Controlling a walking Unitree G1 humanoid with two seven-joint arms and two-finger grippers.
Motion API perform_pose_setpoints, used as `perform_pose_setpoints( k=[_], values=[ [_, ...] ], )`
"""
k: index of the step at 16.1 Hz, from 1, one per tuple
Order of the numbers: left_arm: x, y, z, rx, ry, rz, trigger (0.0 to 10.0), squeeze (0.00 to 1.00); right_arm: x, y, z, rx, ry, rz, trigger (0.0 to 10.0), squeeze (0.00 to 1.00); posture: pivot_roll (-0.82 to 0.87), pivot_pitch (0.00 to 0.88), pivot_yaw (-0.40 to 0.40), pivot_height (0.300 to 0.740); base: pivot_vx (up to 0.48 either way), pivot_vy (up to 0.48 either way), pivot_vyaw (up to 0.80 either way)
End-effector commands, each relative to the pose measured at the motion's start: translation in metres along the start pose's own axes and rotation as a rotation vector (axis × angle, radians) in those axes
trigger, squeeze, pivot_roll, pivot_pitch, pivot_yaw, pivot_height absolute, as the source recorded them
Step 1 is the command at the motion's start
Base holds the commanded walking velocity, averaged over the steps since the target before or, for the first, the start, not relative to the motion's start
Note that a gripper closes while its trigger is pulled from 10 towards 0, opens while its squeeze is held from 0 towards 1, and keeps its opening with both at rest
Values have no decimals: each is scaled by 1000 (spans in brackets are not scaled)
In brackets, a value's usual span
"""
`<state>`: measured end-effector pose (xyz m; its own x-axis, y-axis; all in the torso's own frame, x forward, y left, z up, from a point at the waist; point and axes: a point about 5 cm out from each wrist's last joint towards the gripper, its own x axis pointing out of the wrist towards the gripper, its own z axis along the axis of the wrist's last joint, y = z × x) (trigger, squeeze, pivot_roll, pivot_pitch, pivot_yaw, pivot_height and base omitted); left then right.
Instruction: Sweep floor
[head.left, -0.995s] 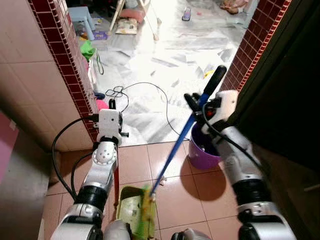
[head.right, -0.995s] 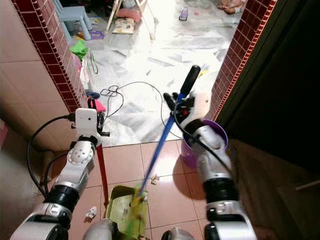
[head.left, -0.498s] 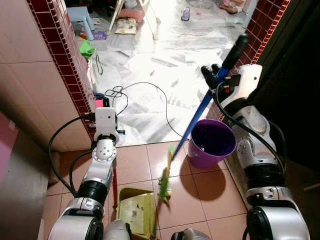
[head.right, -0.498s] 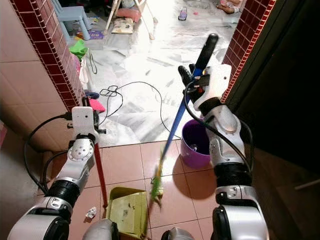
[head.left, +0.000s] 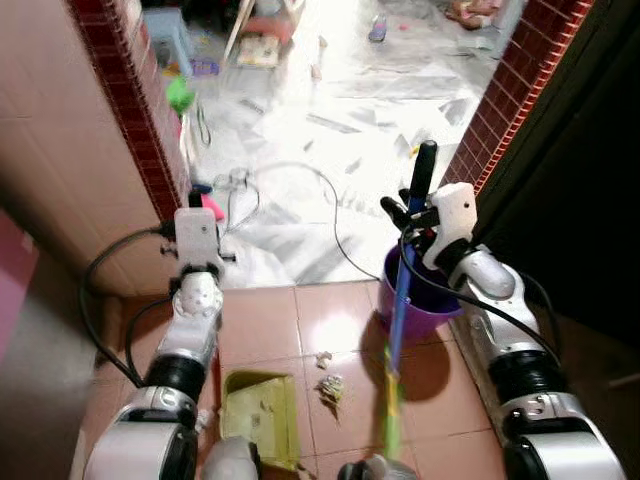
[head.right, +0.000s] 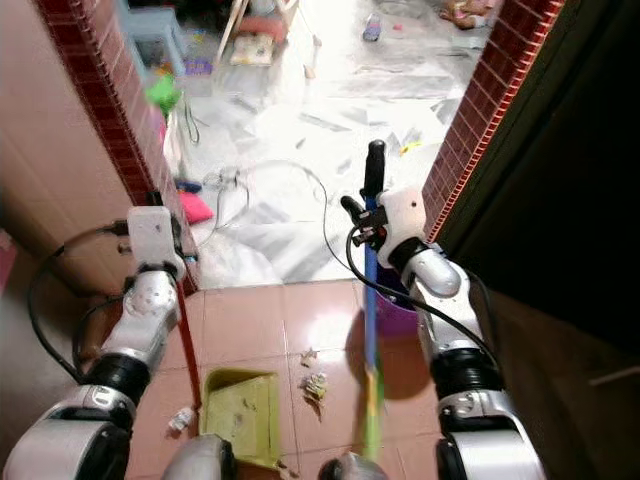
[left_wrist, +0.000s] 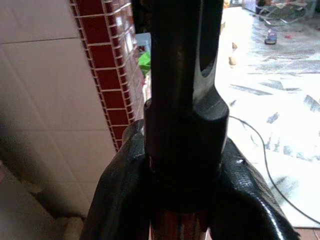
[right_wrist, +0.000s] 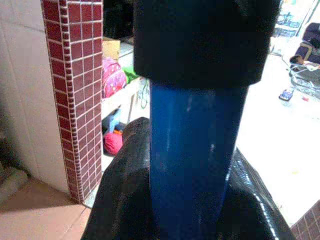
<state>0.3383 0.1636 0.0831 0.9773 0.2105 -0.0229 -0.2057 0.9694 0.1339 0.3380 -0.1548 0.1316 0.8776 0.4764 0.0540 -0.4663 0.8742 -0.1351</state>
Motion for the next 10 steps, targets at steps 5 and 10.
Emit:
perform_pose_setpoints(
  k=[5,10],
  values=[
    [-1,5,-4,54,0,-9,10000,0,1,-8,10,-64,-109,-149,10000,0,-78,9,-25,740,0,0,160],
    [-1,9,-9,71,27,-8,10000,0,15,26,-6,19,-105,-82,10000,0,-53,31,-5,740,0,0,0]
  ],
)
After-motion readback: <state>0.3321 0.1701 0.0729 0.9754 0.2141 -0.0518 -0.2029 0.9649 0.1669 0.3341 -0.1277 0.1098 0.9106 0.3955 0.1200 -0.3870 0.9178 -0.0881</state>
